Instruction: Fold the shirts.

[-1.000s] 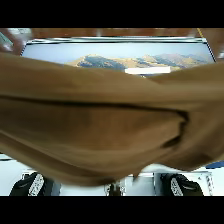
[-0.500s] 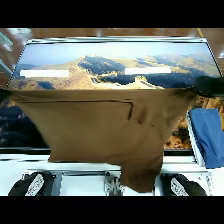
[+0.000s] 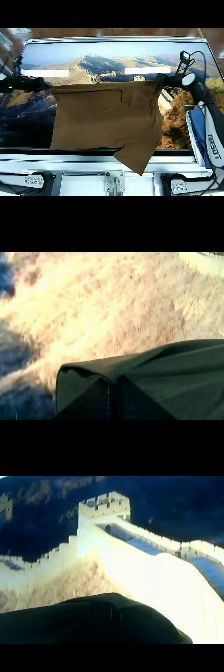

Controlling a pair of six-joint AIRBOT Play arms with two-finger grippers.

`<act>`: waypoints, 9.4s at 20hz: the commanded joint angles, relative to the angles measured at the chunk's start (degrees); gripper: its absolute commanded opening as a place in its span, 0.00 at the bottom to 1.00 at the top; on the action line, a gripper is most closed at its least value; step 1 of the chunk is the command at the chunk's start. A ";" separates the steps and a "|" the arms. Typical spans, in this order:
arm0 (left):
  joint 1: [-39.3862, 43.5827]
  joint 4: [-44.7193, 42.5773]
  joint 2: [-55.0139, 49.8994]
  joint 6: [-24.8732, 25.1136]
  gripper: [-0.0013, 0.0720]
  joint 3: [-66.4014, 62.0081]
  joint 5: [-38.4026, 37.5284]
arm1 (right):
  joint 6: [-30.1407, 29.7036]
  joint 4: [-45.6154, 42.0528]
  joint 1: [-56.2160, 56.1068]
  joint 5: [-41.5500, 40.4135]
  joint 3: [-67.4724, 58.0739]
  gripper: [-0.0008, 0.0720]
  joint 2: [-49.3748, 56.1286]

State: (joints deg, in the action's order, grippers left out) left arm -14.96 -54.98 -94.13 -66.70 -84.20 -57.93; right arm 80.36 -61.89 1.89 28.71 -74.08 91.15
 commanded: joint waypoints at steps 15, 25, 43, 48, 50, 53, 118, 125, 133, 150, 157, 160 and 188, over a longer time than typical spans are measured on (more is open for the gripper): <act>1.29 0.72 -16.57 1.53 0.08 -10.40 -9.73 | 2.43 -0.76 -0.76 10.10 0.24 0.10 7.15; -2.51 -1.68 -16.13 -3.65 0.08 -17.59 -32.13 | 8.68 -8.39 4.94 31.91 0.44 0.10 0.00; 0.72 -9.92 -20.41 -12.72 0.08 -15.85 -35.56 | 20.02 -14.69 1.86 35.43 1.25 0.10 5.29; 1.99 -9.73 -21.35 -13.18 0.17 -15.91 -35.71 | 19.89 -13.11 1.99 34.51 1.03 0.41 5.73; 1.38 -9.75 -20.98 -14.69 0.61 -16.04 -37.03 | 17.79 -12.96 1.97 35.63 0.35 0.72 4.81; -1.01 -9.75 -18.05 -15.26 0.66 -16.11 -40.33 | 11.82 -14.86 2.80 41.42 -2.08 0.72 -0.37; -22.88 -0.20 11.10 1.57 0.08 49.00 -19.43 | -0.70 3.34 9.92 39.76 48.61 0.84 -22.62; -22.86 0.04 11.13 3.30 0.08 48.94 -19.45 | 0.59 2.95 6.51 39.01 49.05 0.16 -22.64; -22.84 4.79 11.54 7.30 0.08 42.75 -22.08 | 2.51 6.60 6.47 38.29 42.14 0.10 -25.86; -5.22 8.68 -11.61 -10.14 0.08 -6.69 -20.11 | 6.80 11.21 6.47 24.17 1.62 0.10 1.25; -2.47 8.74 -17.77 -10.62 0.23 -8.13 -19.26 | 5.07 11.39 6.47 22.01 1.53 0.14 6.43; -3.19 8.72 -17.57 -10.62 0.63 -9.01 -20.87 | 1.97 11.65 7.19 21.97 1.53 0.81 5.01; 0.44 12.22 -13.73 -13.44 0.60 -15.76 -32.79 | -6.14 16.00 12.61 37.46 2.23 0.10 10.21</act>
State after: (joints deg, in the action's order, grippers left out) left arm -15.77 -44.69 -107.90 -80.23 -99.92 -91.11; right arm 76.07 -48.84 14.13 65.47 -71.72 103.74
